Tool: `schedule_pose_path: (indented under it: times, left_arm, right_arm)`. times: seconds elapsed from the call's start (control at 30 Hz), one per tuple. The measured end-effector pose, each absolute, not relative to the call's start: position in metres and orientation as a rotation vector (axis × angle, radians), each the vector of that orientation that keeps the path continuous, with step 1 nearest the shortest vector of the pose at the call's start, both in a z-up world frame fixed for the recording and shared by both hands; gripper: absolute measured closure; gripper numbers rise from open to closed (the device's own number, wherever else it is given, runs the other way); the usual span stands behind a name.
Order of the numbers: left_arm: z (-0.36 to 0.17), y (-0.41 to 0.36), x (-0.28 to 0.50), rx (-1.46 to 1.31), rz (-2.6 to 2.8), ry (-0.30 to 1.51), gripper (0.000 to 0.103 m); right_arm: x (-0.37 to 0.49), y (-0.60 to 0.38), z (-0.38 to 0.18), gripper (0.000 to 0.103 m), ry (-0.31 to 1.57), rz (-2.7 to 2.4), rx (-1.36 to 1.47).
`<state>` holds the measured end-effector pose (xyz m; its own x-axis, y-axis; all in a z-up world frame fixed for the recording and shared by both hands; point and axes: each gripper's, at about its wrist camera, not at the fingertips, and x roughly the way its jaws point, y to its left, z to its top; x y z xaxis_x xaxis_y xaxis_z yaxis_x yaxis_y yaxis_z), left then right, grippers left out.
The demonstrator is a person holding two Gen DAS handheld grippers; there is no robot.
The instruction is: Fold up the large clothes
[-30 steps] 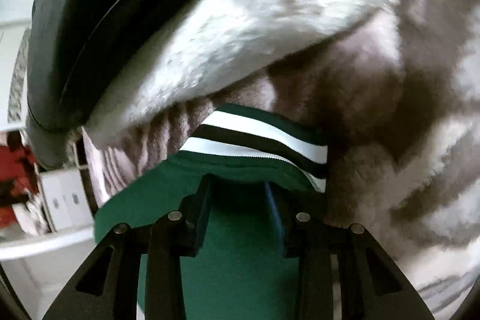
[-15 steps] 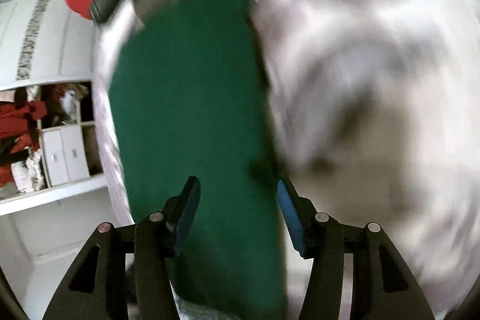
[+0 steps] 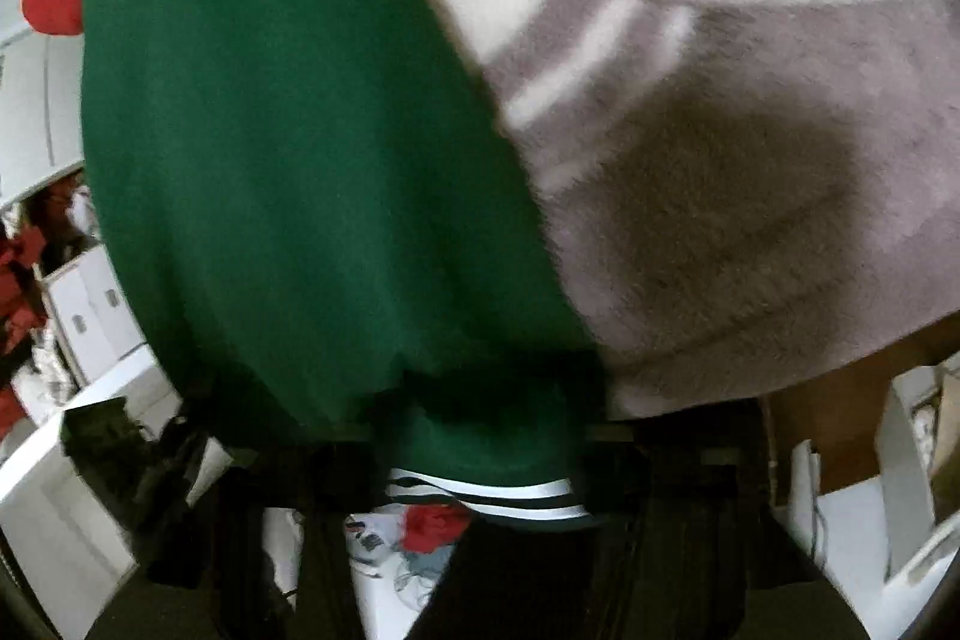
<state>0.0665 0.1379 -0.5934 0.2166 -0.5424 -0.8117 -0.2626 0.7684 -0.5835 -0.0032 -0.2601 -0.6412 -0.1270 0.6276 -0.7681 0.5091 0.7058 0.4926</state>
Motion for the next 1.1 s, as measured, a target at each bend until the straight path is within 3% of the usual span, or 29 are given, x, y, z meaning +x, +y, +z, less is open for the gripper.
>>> schedule_pose_path:
  times: [0.17,0.27,0.33,0.37,0.4,0.57,0.8,0.83,0.87,0.9,0.93,0.97,1.0,1.03,1.1]
  left_arm:
    - [-0.612,0.143,0.069,-0.752,-0.235,1.412,0.095]
    - [-0.598,0.147,0.067,-0.755,-0.261,1.419,0.086]
    - [-0.602,0.151,0.059,-0.812,-0.283,1.416,0.065]
    - [-0.610,0.154,0.054,-0.830,-0.280,1.426,0.038]
    - [-0.618,0.155,0.049,-0.854,-0.273,1.432,0.034]
    - [-0.668,0.143,0.034,-1.015,-0.372,1.500,0.034]
    - [-0.663,0.126,0.037,-0.964,-0.357,1.453,0.033]
    - [-0.657,0.125,0.036,-0.958,-0.347,1.440,0.036]
    - [-0.651,0.125,0.033,-0.946,-0.342,1.428,0.052]
    - [-0.643,0.124,0.032,-0.934,-0.345,1.416,0.065]
    - [-0.638,0.121,0.034,-0.952,-0.360,1.401,0.071]
    - [-0.631,0.118,0.035,-0.968,-0.365,1.384,0.075]
    - [-0.619,0.118,0.036,-0.971,-0.362,1.367,0.077]
    - [-0.608,0.118,0.036,-0.986,-0.370,1.349,0.078]
    - [-0.587,0.121,0.038,-1.028,-0.374,1.311,0.079]
  right_arm:
    - [-0.012,-0.266,-0.639,0.086,1.775,0.177,0.819]
    - [-0.016,-0.276,-0.635,0.076,1.777,0.212,0.855]
    - [-0.015,-0.307,-0.629,0.051,1.743,0.230,0.892]
    - [-0.020,-0.323,-0.628,0.047,1.729,0.227,0.898]
    - [-0.024,-0.329,-0.630,0.046,1.727,0.231,0.901]
    - [-0.043,-0.323,-0.676,0.040,1.736,0.382,1.055]
    - [-0.034,-0.324,-0.719,0.031,1.670,0.564,1.151]
    - [-0.034,-0.324,-0.719,0.031,1.676,0.578,1.159]
    - [-0.034,-0.320,-0.719,0.032,1.676,0.579,1.155]
    - [-0.034,-0.321,-0.716,0.038,1.676,0.569,1.148]
    - [-0.035,-0.318,-0.714,0.051,1.676,0.571,1.149]
    - [-0.036,-0.317,-0.708,0.057,1.670,0.580,1.147]
    - [-0.037,-0.311,-0.705,0.070,1.658,0.587,1.152]
    - [-0.039,-0.312,-0.693,0.075,1.630,0.597,1.170]
    - [-0.048,-0.303,-0.680,0.078,1.605,0.596,1.169]
